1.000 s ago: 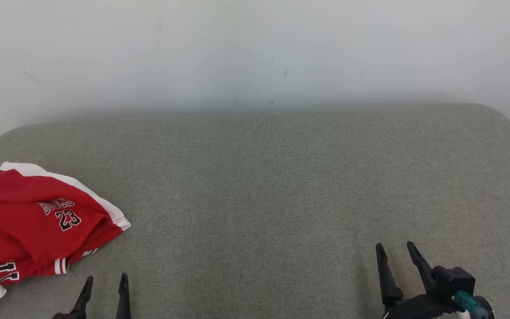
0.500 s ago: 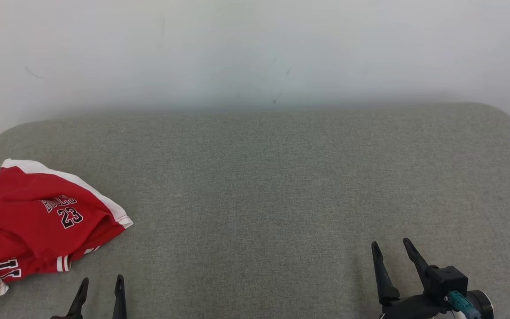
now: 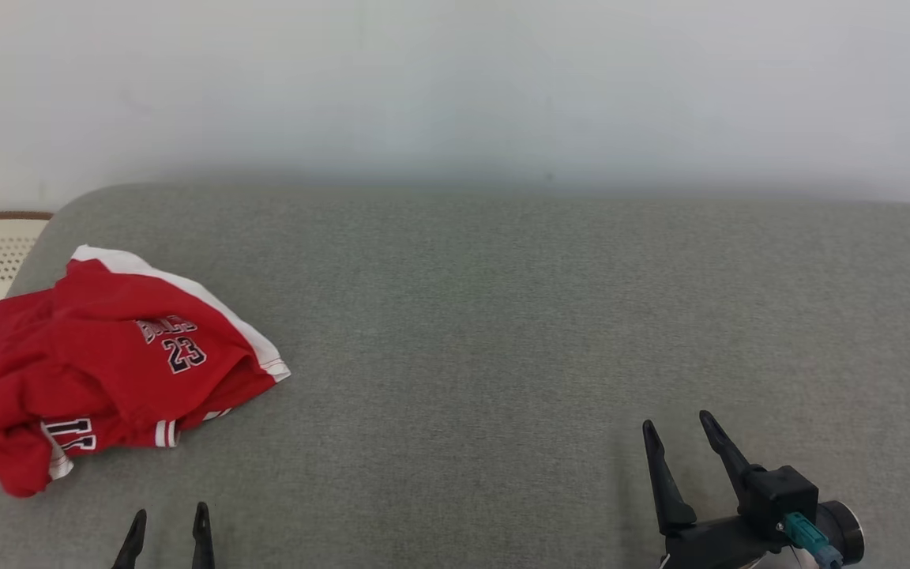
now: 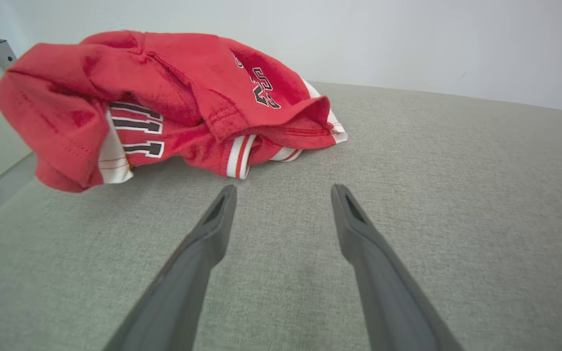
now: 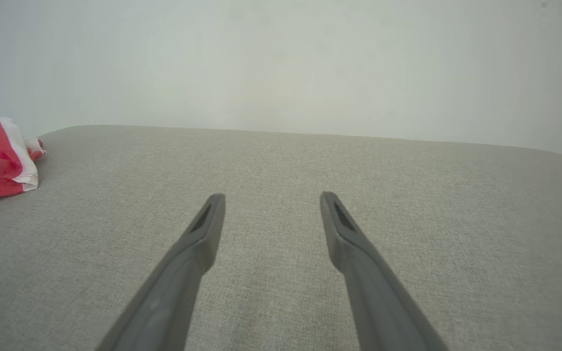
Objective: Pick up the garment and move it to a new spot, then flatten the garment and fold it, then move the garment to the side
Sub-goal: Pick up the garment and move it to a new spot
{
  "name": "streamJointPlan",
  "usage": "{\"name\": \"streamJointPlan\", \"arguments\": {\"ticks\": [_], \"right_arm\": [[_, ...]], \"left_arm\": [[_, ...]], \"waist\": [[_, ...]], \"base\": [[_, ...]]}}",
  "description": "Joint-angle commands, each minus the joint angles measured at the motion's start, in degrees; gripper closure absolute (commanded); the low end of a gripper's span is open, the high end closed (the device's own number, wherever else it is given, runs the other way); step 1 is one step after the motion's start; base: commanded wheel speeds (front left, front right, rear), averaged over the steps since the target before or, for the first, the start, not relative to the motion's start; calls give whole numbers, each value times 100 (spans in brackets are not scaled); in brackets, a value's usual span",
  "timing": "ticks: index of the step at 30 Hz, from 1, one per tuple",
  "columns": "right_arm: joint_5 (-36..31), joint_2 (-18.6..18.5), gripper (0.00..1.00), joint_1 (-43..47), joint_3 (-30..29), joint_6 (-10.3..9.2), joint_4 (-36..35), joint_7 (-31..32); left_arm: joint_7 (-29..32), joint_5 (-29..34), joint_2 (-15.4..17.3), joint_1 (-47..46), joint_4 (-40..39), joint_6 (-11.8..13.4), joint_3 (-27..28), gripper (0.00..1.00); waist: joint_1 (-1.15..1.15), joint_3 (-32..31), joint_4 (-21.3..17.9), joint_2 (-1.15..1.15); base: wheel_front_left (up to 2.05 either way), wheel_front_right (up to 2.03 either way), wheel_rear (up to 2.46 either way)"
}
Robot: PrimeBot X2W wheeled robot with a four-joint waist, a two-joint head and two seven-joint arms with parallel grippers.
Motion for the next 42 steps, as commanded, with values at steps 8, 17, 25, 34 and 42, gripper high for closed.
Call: {"name": "streamJointPlan", "arguments": {"ticks": [8,17,25,34,42], "right_arm": [[111,39,0,-141,115,4,27,-2],[37,47,0,-306,84,4,269,-3],[-71,-21,0,-527,174,4,210,-3],[-100,-234,0,-783,178,4,84,-3],[-68,-244,0,-961,46,4,54,-3]], "left_arm": [[-27,109,-3,93,-22,75,156,0],[-26,-59,-12,16,-36,65,397,0],[-26,-17,16,-442,232,-176,538,0],[-25,-24,329,-1585,637,-645,385,0],[-24,-443,1095,-3094,1641,-823,-440,0]], "waist": [[0,69,1050,0],[0,214,1803,0],[0,510,1852,0],[0,1048,1432,0],[0,1694,994,0]], "base": [[0,0,0],[0,0,0],[0,0,0],[0,0,0],[0,0,0]]}}
